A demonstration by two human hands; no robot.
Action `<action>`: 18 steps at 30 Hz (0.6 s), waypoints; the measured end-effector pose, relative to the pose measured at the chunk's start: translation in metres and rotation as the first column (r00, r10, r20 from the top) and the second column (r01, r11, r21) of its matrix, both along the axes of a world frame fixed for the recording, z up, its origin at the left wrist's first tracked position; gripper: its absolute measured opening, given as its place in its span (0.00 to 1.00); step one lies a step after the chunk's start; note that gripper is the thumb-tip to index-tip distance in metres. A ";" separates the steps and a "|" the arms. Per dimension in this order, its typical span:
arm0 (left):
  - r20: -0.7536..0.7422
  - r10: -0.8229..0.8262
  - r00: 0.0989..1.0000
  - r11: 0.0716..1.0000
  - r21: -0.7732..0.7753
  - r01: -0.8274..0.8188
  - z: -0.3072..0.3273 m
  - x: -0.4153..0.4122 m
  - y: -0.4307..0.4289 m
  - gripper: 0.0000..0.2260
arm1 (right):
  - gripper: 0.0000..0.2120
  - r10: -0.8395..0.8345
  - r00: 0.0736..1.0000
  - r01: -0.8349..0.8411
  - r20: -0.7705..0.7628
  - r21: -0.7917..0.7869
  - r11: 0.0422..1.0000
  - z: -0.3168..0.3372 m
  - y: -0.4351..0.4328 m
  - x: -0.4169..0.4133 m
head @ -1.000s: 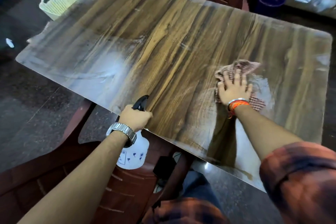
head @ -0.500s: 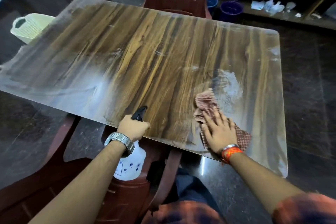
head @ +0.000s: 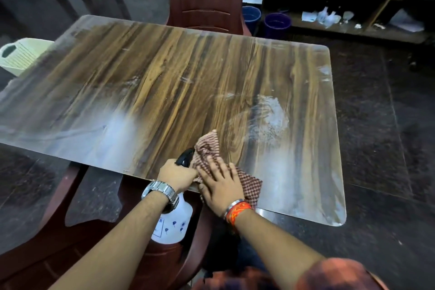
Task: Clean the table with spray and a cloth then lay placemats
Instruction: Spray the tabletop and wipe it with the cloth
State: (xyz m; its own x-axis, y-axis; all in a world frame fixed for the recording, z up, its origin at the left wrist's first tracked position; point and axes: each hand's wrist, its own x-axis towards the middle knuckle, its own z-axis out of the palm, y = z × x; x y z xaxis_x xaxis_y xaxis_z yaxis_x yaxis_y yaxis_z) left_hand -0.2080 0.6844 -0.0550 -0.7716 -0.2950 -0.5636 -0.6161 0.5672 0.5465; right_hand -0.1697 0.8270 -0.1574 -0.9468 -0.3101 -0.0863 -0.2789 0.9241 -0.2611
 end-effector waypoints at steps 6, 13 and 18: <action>0.002 0.044 0.999 0.998 -0.033 -0.044 0.007 -0.017 0.018 0.08 | 0.23 0.263 0.965 -0.263 0.002 0.056 0.963 -0.002 0.065 -0.062; 0.004 0.074 0.997 0.992 -0.107 -0.073 0.011 -0.032 0.045 0.13 | 0.24 -0.255 0.962 0.248 0.096 0.079 0.966 0.002 0.204 -0.188; 0.018 0.071 0.997 0.982 -0.177 -0.067 0.013 -0.035 0.059 0.12 | 0.24 -0.492 0.861 0.490 0.129 0.052 0.870 0.006 0.202 -0.209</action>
